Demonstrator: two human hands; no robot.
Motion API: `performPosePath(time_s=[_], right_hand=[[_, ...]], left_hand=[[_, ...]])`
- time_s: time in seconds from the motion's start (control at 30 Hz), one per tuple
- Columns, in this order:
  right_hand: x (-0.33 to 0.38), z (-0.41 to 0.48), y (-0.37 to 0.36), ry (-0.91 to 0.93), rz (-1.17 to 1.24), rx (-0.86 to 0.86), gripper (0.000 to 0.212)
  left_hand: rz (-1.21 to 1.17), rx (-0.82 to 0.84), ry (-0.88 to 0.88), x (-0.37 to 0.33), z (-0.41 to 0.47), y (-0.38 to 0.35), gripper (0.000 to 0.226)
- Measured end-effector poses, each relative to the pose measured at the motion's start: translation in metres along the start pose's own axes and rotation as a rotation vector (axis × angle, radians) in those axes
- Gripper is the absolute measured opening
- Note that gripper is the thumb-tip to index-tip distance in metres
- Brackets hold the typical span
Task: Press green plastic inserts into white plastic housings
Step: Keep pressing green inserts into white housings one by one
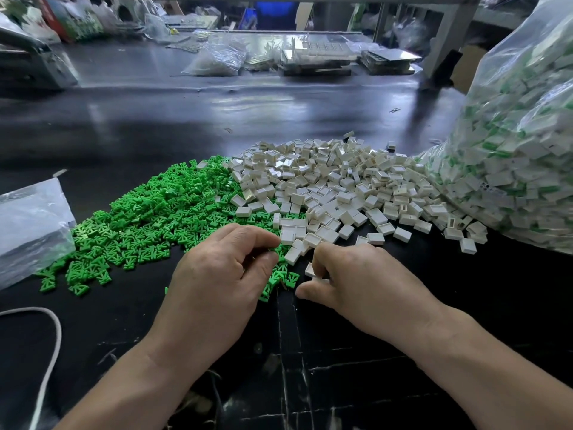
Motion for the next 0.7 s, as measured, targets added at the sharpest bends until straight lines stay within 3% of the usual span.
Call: performPosePath(time_s=[0.17,0.27,0.3,0.4,0.47,0.6,0.7], right_hand=[[0.0,0.0,-0.006,0.015,-0.026,-0.079,0.025],[-0.005,-0.003,-0.002,-0.031,0.137,-0.076,0.017],[-0.006,-0.003,0.0,-0.067,0.276,-0.051,0.017],[-0.006,-0.002,0.008,-0.134,1.099,0.135,0.007],[-0.003,-0.002,0.011,-0.131,1.462,0.255,0.012],[0.003,-0.003,0.007,-0.095,1.781,0.406,0.019],[0.005,-0.003,0.003,-0.088,1.874,0.433,0.023]], left_hand=[[-0.062,-0.002,0.05,-0.002,0.0,0.0,0.013],[-0.238,0.019,0.161,-0.002,-0.001,0.001,0.011],[-0.324,0.035,0.203,-0.001,0.0,0.001,0.011],[-0.569,0.084,0.292,-0.002,0.0,0.001,0.012],[-0.716,0.099,0.328,-0.003,0.001,-0.001,0.019],[-0.918,0.105,0.377,-0.004,0.0,-0.005,0.029],[-0.937,0.106,0.378,-0.002,-0.001,-0.006,0.027]])
Point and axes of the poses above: each hand's wrist, its own z-axis towards the middle knuckle, its own y-axis out of the back of the hand, x = y × z, the point moved 2 cm from there along z, towards the middle knuckle, and after that the axes turned 5 degrees about x, right-handed, at the moved point
